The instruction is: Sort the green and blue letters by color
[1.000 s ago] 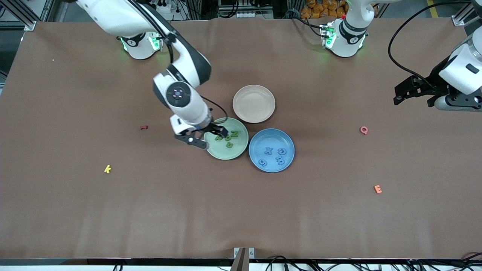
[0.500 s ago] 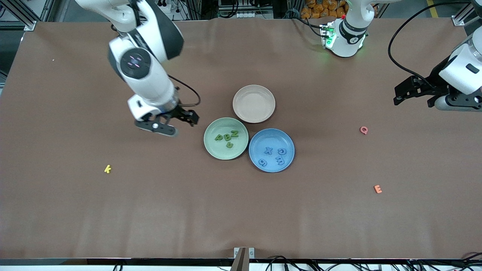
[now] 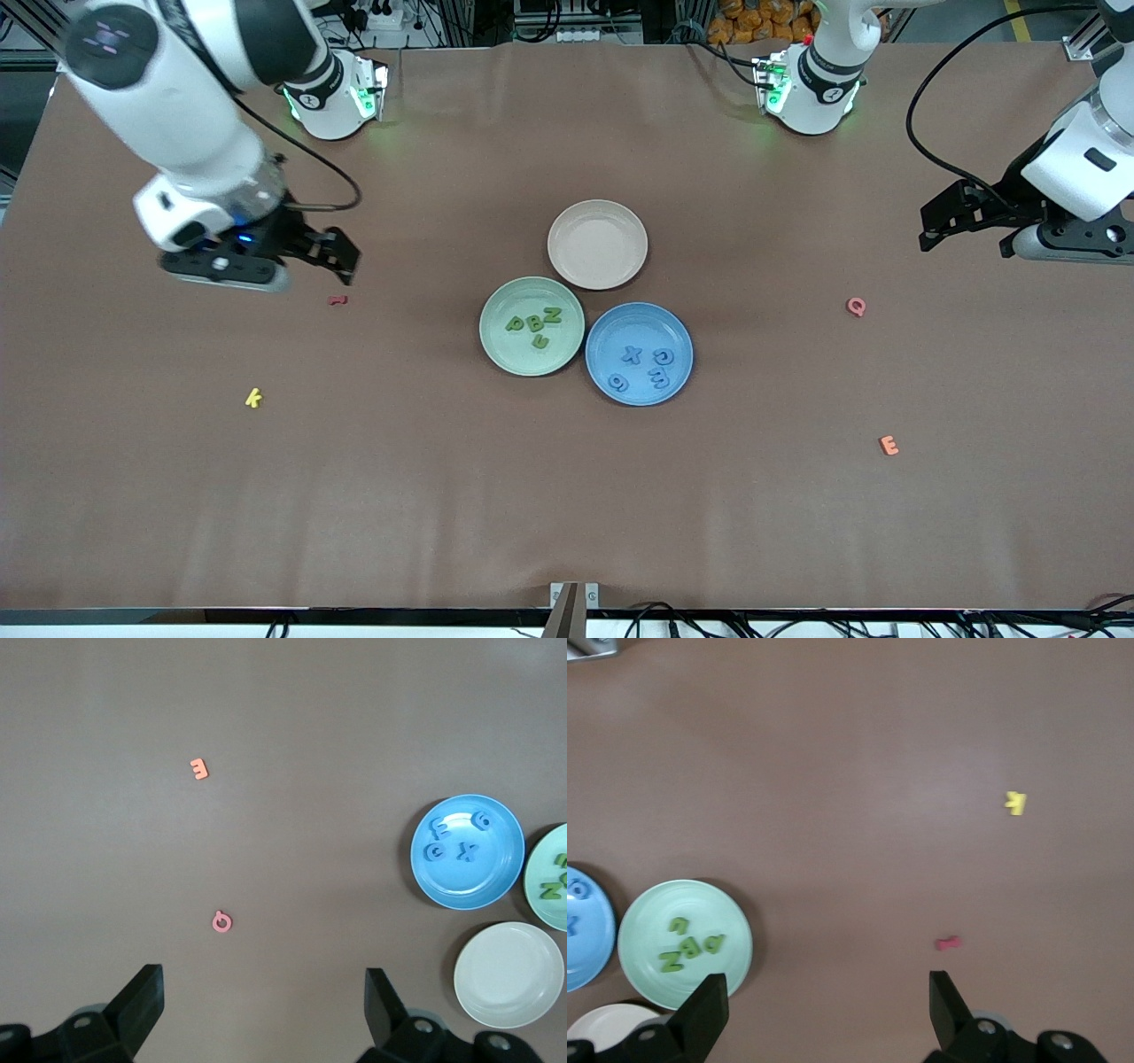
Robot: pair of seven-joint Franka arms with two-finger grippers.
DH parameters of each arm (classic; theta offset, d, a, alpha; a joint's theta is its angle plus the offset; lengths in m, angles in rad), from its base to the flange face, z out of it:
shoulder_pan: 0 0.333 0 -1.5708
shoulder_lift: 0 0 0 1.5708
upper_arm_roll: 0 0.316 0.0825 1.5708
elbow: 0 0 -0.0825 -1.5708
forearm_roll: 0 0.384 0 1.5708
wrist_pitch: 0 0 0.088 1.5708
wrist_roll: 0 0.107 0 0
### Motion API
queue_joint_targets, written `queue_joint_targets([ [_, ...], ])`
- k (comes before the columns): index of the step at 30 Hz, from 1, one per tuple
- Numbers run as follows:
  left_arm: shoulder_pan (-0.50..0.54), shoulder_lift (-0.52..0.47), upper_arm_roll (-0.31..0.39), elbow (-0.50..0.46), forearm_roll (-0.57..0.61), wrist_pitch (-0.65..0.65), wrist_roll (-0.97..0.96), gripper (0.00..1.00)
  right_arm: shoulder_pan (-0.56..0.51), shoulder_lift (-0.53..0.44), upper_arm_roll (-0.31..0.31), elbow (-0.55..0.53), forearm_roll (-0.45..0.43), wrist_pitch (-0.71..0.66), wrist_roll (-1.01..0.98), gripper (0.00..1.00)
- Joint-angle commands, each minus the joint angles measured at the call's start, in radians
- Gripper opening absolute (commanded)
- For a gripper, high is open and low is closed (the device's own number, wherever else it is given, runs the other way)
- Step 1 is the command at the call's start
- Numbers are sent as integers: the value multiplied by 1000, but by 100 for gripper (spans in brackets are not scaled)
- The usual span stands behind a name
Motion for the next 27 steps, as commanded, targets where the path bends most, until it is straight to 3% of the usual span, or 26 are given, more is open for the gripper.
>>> queue_joint_targets([
  [1, 1, 1, -12, 5, 44, 11, 22, 100, -43, -61, -5, -5, 11, -44, -104, 100],
  [8, 4, 1, -20, 3, 75, 23, 26, 100, -124, -87, -23, -4, 9, -96, -173, 100],
  [16, 7, 1, -21, 3, 69, 25, 28, 100, -127, -80, -94, 38, 3, -104, -403, 100],
  [27, 8, 1, -20, 5, 61, 26, 28, 100, -130, -74, -112, 39, 0, -104, -425, 100],
])
